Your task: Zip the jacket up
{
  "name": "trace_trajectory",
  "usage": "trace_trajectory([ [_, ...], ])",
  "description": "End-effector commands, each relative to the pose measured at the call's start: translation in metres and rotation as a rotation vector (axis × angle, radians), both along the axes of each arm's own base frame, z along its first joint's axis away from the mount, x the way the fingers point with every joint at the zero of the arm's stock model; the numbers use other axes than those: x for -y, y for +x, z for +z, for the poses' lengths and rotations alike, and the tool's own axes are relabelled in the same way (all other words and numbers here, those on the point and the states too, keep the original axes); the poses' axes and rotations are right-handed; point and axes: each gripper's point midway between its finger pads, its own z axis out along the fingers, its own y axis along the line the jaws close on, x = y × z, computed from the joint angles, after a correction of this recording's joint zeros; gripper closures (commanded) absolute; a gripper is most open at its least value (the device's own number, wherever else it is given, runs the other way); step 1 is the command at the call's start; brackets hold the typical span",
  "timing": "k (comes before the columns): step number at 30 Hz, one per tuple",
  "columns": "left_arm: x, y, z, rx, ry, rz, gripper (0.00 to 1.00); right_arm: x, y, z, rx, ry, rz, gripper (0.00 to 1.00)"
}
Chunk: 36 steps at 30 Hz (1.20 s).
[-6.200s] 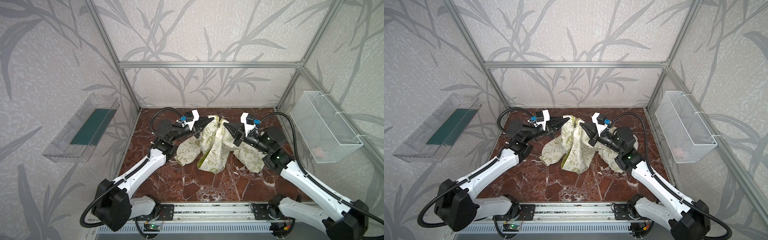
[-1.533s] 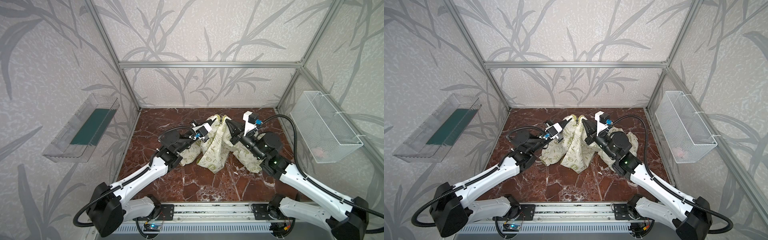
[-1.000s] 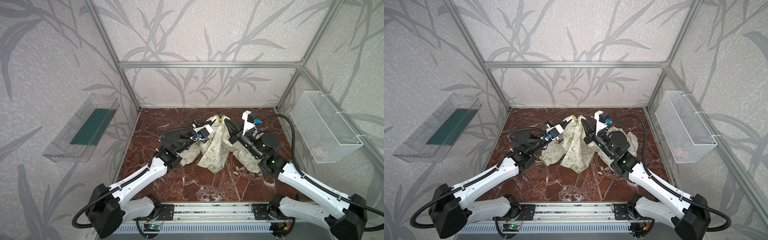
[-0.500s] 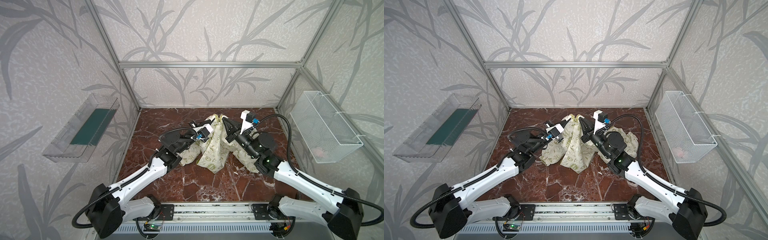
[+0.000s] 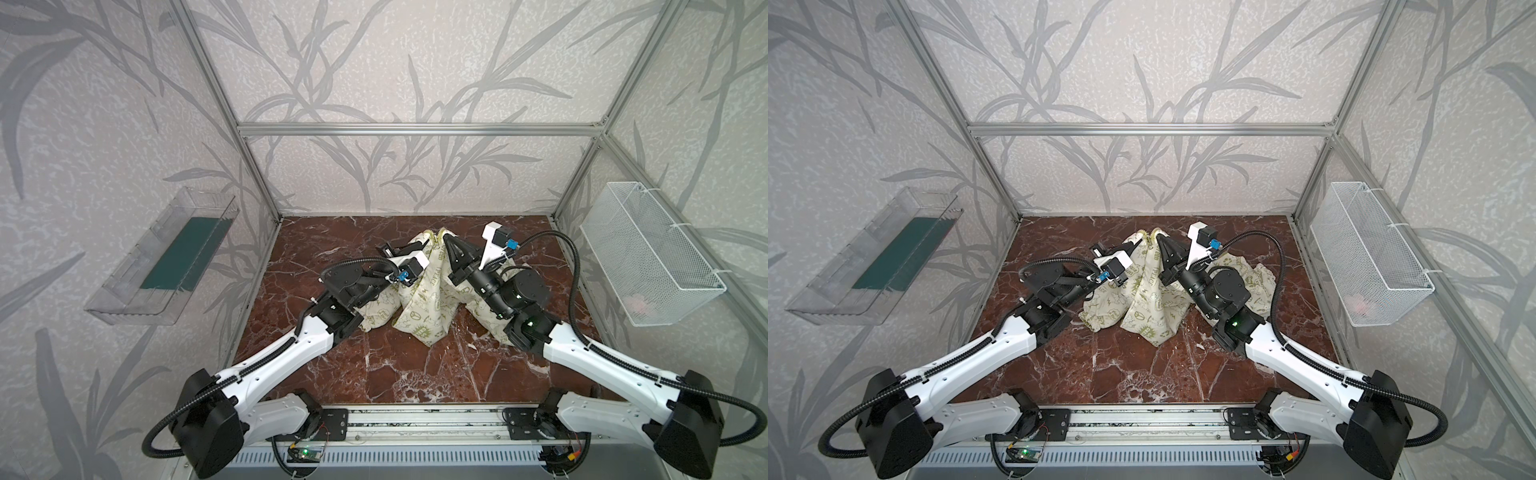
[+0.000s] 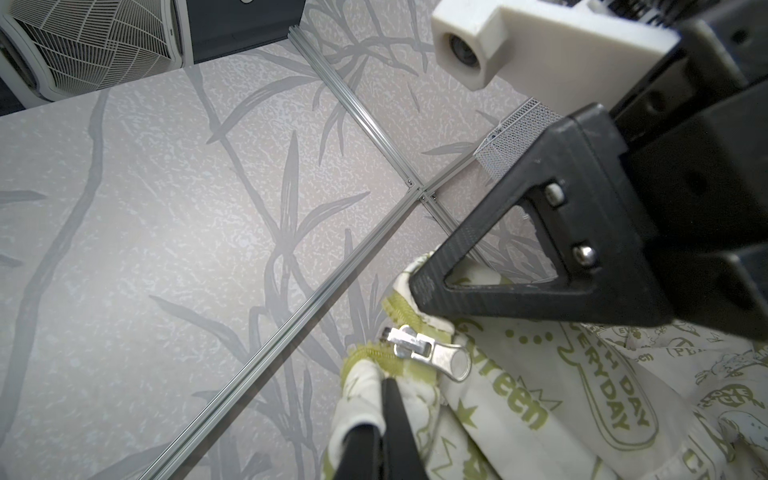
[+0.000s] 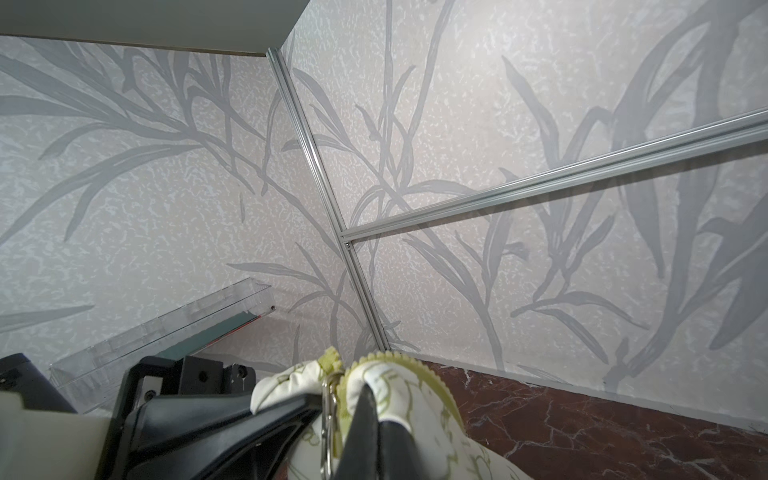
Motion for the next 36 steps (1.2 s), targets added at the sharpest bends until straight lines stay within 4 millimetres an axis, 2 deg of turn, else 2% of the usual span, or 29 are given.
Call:
trace_trajectory([
  [1, 0.0, -0.01, -0.002, 0.012, 0.024, -0.026, 1.0, 0.016, -0.01, 0.033, 0.084, 0.108, -0.025, 1.0],
  [4, -0.003, -0.014, 0.0, -0.028, -0.043, -0.054, 1.0, 0.019, -0.004, 0.032, 0.069, 0.106, -0.063, 1.0],
  [9, 0.005, -0.021, -0.02, -0.188, 0.002, -0.185, 1.0, 0.017, 0.004, 0.037, 0.081, 0.132, -0.063, 1.0],
  [12, 0.002, -0.011, -0.029, -0.214, -0.009, -0.148, 1.0, 0.017, 0.004, 0.046, 0.094, 0.16, -0.055, 1.0],
  [15, 0.0, 0.0, -0.036, -0.239, 0.017, -0.115, 1.0, 0.02, 0.002, 0.046, 0.08, 0.175, -0.051, 1.0],
  [21, -0.004, 0.021, -0.031, -0.305, -0.041, -0.131, 1.0, 0.024, 0.001, 0.048, 0.09, 0.167, -0.065, 1.0],
  [23, -0.003, 0.031, -0.023, -0.307, -0.066, -0.15, 1.0, 0.025, 0.011, 0.045, 0.083, 0.165, -0.078, 1.0],
  [25, -0.006, 0.044, -0.01, -0.293, -0.118, -0.184, 1.0, 0.028, 0.028, 0.045, 0.091, 0.172, -0.092, 1.0],
  [27, -0.007, 0.055, 0.006, -0.242, -0.144, -0.202, 1.0, 0.033, 0.044, 0.058, 0.145, 0.187, -0.112, 1.0],
  [31, 0.0, 0.074, 0.037, -0.136, -0.138, -0.213, 1.0, 0.029, 0.073, 0.099, 0.238, 0.172, -0.094, 1.0],
  [36, 0.003, 0.092, 0.085, -0.014, -0.172, -0.217, 1.0, 0.021, 0.078, 0.159, 0.359, 0.144, -0.059, 1.0],
])
